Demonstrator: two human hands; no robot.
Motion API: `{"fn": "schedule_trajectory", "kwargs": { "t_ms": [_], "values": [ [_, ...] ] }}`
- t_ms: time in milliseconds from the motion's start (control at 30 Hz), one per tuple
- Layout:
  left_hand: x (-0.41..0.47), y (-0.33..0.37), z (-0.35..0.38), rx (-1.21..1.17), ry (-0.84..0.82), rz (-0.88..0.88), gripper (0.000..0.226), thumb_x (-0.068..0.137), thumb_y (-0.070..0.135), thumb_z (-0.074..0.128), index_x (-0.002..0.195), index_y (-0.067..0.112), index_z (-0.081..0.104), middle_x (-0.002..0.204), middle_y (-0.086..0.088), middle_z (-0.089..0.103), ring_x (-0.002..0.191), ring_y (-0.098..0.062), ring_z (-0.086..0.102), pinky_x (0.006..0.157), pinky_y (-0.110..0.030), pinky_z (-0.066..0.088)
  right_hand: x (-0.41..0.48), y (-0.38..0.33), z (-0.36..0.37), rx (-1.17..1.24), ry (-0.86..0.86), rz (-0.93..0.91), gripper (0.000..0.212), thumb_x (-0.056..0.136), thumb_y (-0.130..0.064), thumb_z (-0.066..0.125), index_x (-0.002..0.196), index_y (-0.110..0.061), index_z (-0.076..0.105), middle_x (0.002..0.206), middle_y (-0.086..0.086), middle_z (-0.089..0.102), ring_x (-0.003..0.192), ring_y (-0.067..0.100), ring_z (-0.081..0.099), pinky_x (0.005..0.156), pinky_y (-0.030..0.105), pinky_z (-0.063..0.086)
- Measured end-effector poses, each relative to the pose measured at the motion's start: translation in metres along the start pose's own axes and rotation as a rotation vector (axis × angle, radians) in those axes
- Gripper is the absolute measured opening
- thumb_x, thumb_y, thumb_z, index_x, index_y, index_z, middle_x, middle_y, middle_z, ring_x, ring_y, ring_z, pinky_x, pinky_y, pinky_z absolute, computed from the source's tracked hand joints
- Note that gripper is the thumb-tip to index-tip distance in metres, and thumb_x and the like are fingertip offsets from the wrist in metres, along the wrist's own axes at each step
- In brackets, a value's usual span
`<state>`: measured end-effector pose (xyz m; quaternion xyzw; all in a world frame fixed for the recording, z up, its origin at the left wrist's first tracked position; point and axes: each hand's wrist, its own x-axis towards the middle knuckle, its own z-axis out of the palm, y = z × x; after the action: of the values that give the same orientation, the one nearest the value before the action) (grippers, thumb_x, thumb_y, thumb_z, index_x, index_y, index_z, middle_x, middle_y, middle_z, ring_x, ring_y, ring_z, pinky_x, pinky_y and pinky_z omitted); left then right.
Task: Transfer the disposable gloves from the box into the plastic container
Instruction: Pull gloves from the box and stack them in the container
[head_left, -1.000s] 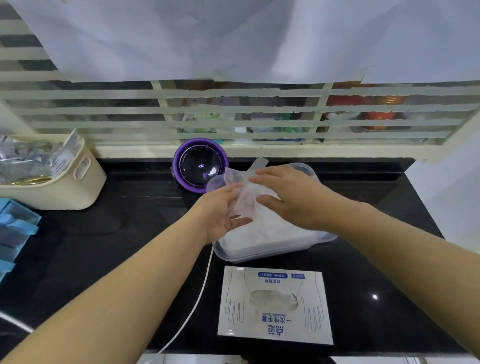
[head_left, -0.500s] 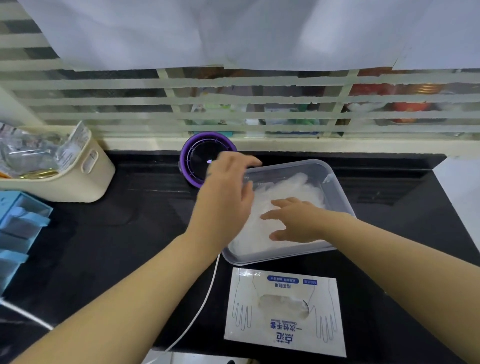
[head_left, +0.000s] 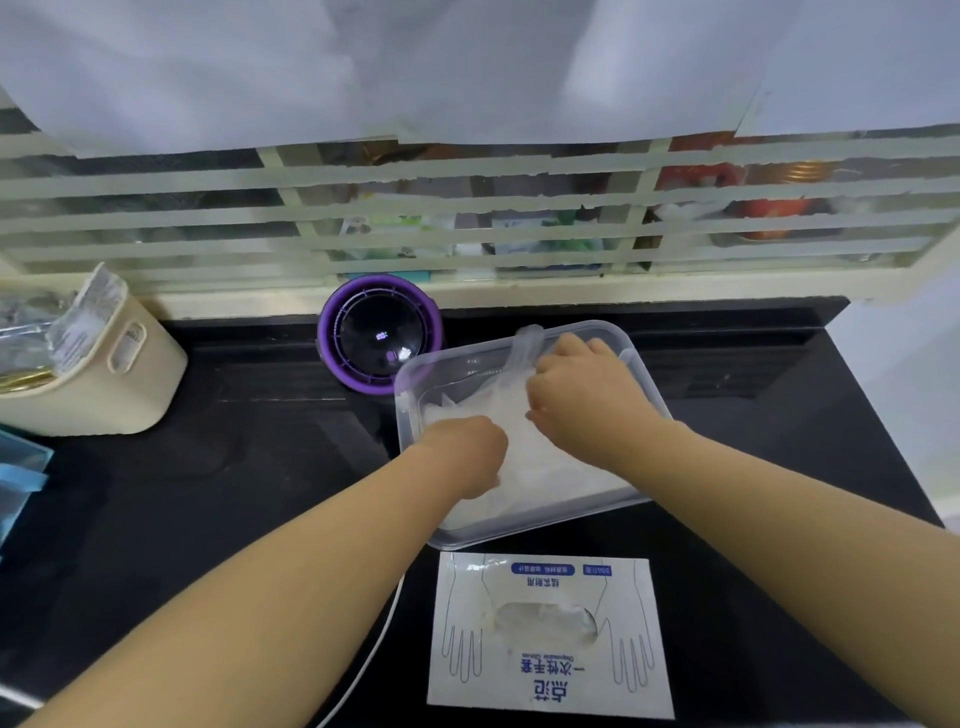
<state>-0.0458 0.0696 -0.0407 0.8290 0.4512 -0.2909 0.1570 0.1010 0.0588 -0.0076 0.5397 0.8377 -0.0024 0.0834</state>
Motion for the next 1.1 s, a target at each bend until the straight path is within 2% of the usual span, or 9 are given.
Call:
{"fn": "schedule_trajectory", "kwargs": {
  "t_ms": [100,233,300,400,633,767,867,967,1100],
  "values": [
    [0.003,0.005,-0.004,0.024,-0.02,-0.007,0.025,0.098,0.03,0.048,0.103,0.008,0.06,0.085,-0.001,0.049,0.089,-0.025,0.057,0.071,-0.033,0.044,0.012,-0.008,0.022,0.134,-0.109,0.05,0.054,0.085,-0.045,0.064,0.129,-0.019,0.048,0.124,0.006,0.055,0.114,0.031,0.047,0.088,0.041,0.046],
    [0.004,0.007,-0.002,-0.072,-0.037,-0.037,0.049,0.093,0.035,0.058,0.13,0.007,0.04,0.112,-0.008,0.055,0.096,-0.026,0.057,0.072,-0.033,0.044,0.017,-0.001,0.043,0.182,-0.421,0.134,0.093,0.077,-0.053,0.07,0.146,-0.017,0.02,0.138,0.011,0.037,0.123,0.03,0.042,0.093,0.039,0.042],
    [0.005,0.007,0.004,-0.148,-0.028,-0.051,0.072,0.089,0.038,0.063,0.141,0.007,0.023,0.12,-0.009,0.054,0.099,-0.027,0.057,0.077,-0.036,0.048,0.016,0.006,0.05,0.159,-0.459,0.137,0.095,0.08,-0.052,0.067,0.149,-0.02,0.01,0.142,0.012,0.033,0.128,0.031,0.037,0.099,0.04,0.039],
    [0.011,0.004,0.011,-0.141,-0.084,-0.12,0.101,0.085,0.047,0.065,0.152,0.01,-0.001,0.132,-0.008,0.05,0.111,-0.028,0.056,0.088,-0.038,0.05,0.014,0.011,0.057,0.135,-0.5,0.117,0.089,0.086,-0.032,0.062,0.151,-0.024,0.0,0.146,0.014,0.03,0.133,0.034,0.03,0.105,0.043,0.035],
    [0.015,0.006,0.02,0.055,-0.147,-0.175,0.112,0.085,0.051,0.062,0.151,0.007,-0.016,0.13,-0.008,0.053,0.109,-0.027,0.059,0.09,-0.037,0.045,-0.003,0.004,0.053,0.224,-0.62,0.107,0.112,0.078,-0.05,0.07,0.151,-0.023,-0.011,0.156,0.01,0.019,0.142,0.033,0.017,0.116,0.046,0.02],
    [0.015,0.007,0.021,0.131,-0.135,-0.147,0.111,0.085,0.049,0.062,0.151,0.009,-0.017,0.129,-0.007,0.055,0.111,-0.027,0.058,0.093,-0.038,0.043,-0.016,-0.001,0.041,0.376,-0.684,0.182,0.106,0.08,-0.044,0.07,0.152,-0.021,-0.005,0.153,0.009,0.028,0.139,0.032,0.026,0.112,0.043,0.027],
    [0.014,0.007,0.024,0.125,-0.132,-0.144,0.111,0.084,0.047,0.063,0.151,0.009,-0.017,0.132,-0.008,0.053,0.113,-0.028,0.057,0.093,-0.039,0.044,-0.023,-0.002,0.014,0.32,-0.685,0.151,0.073,0.088,-0.03,0.065,0.147,-0.012,0.027,0.143,0.009,0.043,0.129,0.028,0.042,0.105,0.039,0.036],
    [0.014,0.005,0.024,0.077,-0.145,-0.145,0.111,0.084,0.043,0.065,0.151,0.008,-0.016,0.136,-0.01,0.05,0.117,-0.03,0.055,0.098,-0.042,0.044,-0.023,0.001,-0.012,0.155,-0.518,0.142,0.038,0.093,-0.02,0.059,0.129,-0.011,0.054,0.128,0.008,0.057,0.116,0.027,0.054,0.1,0.039,0.044],
    [0.007,0.005,0.017,-0.004,-0.185,-0.127,0.105,0.086,0.038,0.067,0.153,0.005,-0.006,0.137,-0.011,0.048,0.119,-0.03,0.052,0.1,-0.041,0.045,-0.015,-0.008,-0.019,0.164,-0.261,0.188,0.029,0.092,-0.008,0.053,0.119,-0.014,0.061,0.116,0.007,0.064,0.1,0.026,0.063,0.086,0.04,0.053]
  ]
}}
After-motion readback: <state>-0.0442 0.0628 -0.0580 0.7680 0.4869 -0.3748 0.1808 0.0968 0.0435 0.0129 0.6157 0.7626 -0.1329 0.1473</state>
